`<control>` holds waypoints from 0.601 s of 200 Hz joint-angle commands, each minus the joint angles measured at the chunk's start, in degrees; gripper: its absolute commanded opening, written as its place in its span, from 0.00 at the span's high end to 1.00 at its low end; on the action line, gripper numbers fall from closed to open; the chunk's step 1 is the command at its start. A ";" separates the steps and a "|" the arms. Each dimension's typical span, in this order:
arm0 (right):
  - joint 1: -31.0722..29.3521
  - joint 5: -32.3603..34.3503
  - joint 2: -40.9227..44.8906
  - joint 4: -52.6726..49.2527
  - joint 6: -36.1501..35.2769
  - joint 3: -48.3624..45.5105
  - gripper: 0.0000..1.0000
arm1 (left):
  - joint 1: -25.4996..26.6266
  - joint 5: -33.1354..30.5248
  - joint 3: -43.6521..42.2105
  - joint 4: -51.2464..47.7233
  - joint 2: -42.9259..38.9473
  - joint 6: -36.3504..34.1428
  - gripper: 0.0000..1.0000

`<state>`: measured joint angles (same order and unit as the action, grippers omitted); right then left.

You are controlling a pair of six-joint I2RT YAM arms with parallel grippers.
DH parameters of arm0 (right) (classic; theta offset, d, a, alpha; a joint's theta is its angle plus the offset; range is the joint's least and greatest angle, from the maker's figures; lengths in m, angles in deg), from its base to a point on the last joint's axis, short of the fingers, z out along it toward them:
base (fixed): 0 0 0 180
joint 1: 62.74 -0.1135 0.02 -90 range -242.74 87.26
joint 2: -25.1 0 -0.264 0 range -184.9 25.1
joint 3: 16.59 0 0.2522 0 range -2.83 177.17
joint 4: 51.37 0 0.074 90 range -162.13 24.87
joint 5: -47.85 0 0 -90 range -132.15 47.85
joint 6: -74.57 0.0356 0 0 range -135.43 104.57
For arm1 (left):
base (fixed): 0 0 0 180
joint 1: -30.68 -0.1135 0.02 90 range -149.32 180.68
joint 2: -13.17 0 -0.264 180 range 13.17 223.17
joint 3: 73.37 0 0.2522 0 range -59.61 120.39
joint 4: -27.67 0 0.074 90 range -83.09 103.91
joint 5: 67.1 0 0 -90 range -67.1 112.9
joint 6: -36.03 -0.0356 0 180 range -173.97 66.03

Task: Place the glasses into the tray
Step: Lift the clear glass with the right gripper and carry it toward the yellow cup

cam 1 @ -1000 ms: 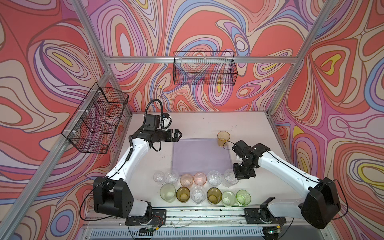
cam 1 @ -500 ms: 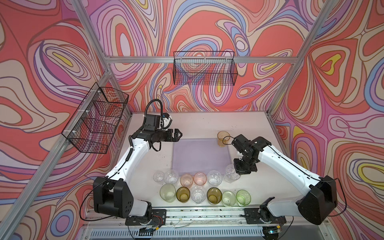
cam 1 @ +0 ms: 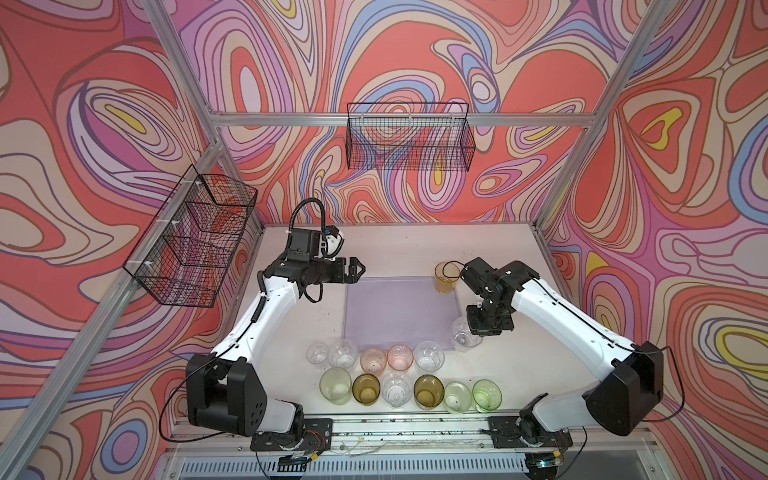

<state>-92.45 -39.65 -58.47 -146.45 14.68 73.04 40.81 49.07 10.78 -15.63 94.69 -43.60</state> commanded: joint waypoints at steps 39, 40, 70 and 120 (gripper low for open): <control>-0.05 4.60 -7.43 0.00 -2.89 7.36 1.00 | 0.06 -0.06 0.26 1.04 -1.36 -0.15 0.02; -0.02 4.56 -7.50 0.05 -3.01 7.45 1.00 | 0.06 -0.06 0.27 1.01 -1.36 -0.16 0.02; 0.95 2.91 -10.03 1.54 -4.48 10.64 1.00 | 0.06 0.27 0.19 0.60 -1.27 -0.15 0.02; 2.84 1.81 -12.67 4.17 -6.09 11.22 1.00 | 0.04 0.37 0.10 0.74 -1.62 -0.07 0.02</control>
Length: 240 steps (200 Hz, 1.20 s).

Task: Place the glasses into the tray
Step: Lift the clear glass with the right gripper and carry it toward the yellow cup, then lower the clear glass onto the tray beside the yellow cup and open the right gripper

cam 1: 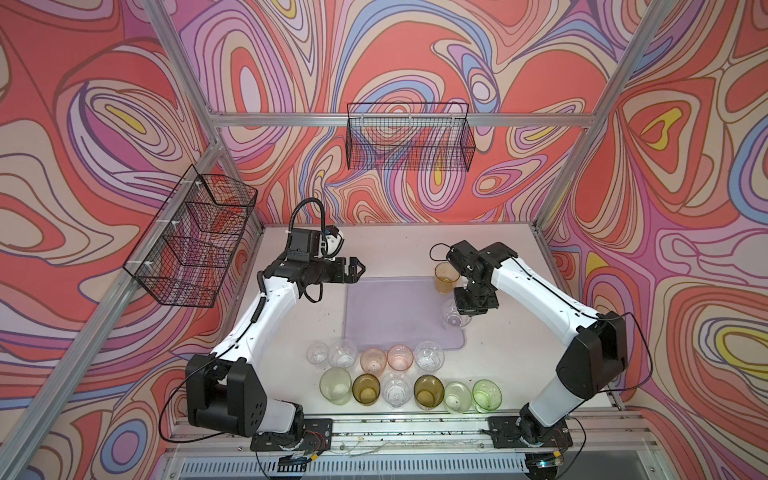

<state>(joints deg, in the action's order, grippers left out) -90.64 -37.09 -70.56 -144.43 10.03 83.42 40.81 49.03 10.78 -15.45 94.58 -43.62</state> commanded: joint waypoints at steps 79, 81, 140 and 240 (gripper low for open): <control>3.60 -2.80 -3.42 5.95 -2.21 1.02 1.00 | 0.07 0.50 -0.08 0.51 -1.82 0.02 0.02; 3.59 -2.78 -3.51 5.99 -2.24 1.02 1.00 | 0.07 0.50 -0.08 0.53 -1.79 0.02 0.02; 5.22 -4.71 -5.51 8.46 -2.53 1.76 1.00 | 0.06 0.73 0.10 0.30 -1.43 0.12 0.02; 7.43 -5.72 -10.15 9.98 -4.27 3.01 1.00 | 0.00 0.18 0.14 0.10 -1.34 -0.15 0.02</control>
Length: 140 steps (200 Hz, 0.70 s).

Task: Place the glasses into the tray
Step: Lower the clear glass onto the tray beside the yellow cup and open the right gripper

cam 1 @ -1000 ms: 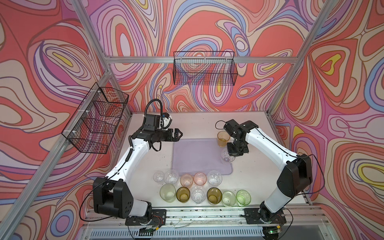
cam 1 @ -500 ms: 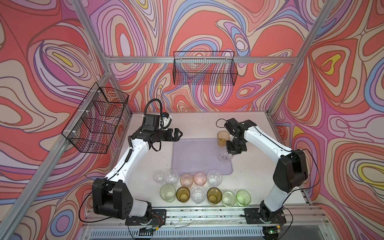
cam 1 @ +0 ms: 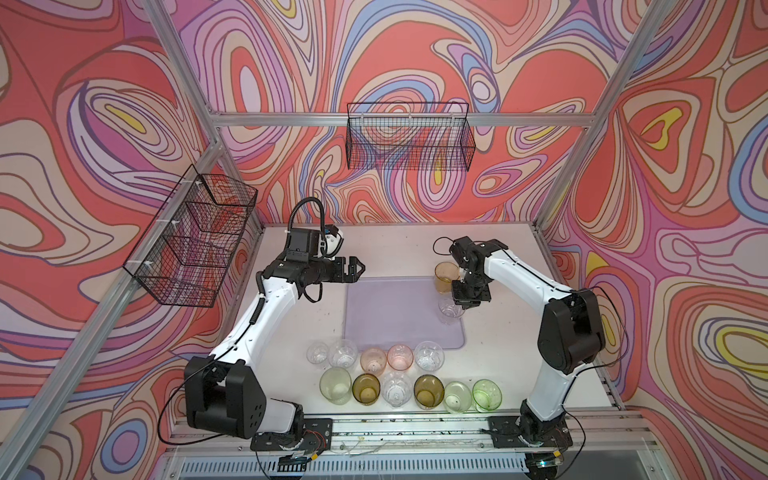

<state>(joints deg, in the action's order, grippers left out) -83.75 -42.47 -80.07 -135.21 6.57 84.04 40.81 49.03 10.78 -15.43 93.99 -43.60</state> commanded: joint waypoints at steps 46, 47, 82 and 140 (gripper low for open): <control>1.59 -0.60 -2.35 0.57 -1.52 3.83 1.00 | 0.10 0.22 0.19 0.01 -0.67 -0.26 0.02; 1.59 -0.58 -2.38 0.57 -1.52 3.87 1.00 | 0.08 0.23 0.19 0.00 -0.66 -0.26 0.02; 2.22 -0.70 -3.10 0.69 -1.80 4.18 1.00 | 0.06 -0.02 0.26 -0.09 -0.67 -0.43 0.02; 2.89 -1.29 -4.13 1.44 -2.10 4.19 1.00 | 0.02 -0.01 0.27 -0.25 -0.62 -0.44 0.02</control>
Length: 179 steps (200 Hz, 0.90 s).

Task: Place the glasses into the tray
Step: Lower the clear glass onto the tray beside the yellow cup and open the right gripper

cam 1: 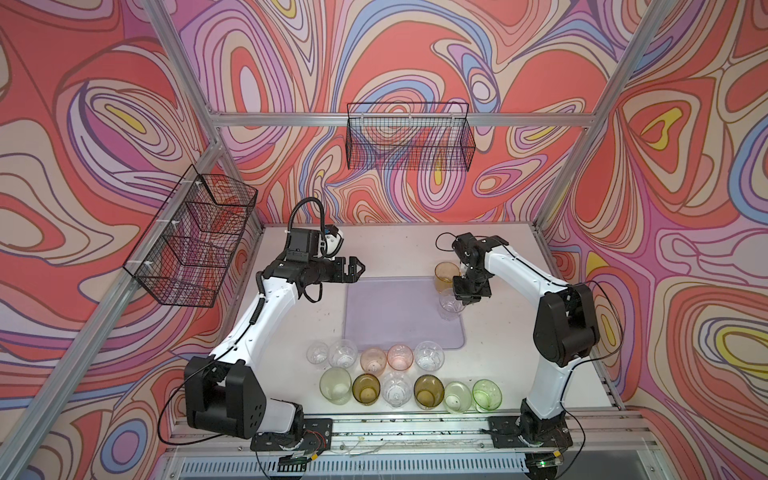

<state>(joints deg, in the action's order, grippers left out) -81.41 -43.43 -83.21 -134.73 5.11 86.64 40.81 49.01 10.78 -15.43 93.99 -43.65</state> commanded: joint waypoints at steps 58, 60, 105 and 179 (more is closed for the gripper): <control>1.32 -0.83 -1.97 1.66 -0.60 2.35 0.98 | 0.06 -0.16 0.28 -0.32 -0.49 -0.57 0.02; 1.35 -0.83 -2.05 1.66 -0.61 2.41 0.98 | 0.06 -0.17 0.28 -0.35 -0.49 -0.55 0.02; 1.55 -0.84 -3.38 1.66 -0.76 3.32 0.96 | 0.06 -0.36 0.27 -0.44 -0.57 -0.74 0.02; 1.54 -0.40 -3.42 1.23 -0.98 3.82 0.90 | 0.05 -0.36 0.27 -0.44 -0.48 -0.67 0.02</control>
<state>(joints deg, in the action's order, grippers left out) -80.06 -44.59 -85.68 -133.64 4.54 89.22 40.81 48.79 10.78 -15.45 93.99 -43.67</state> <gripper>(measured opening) 0.086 0.978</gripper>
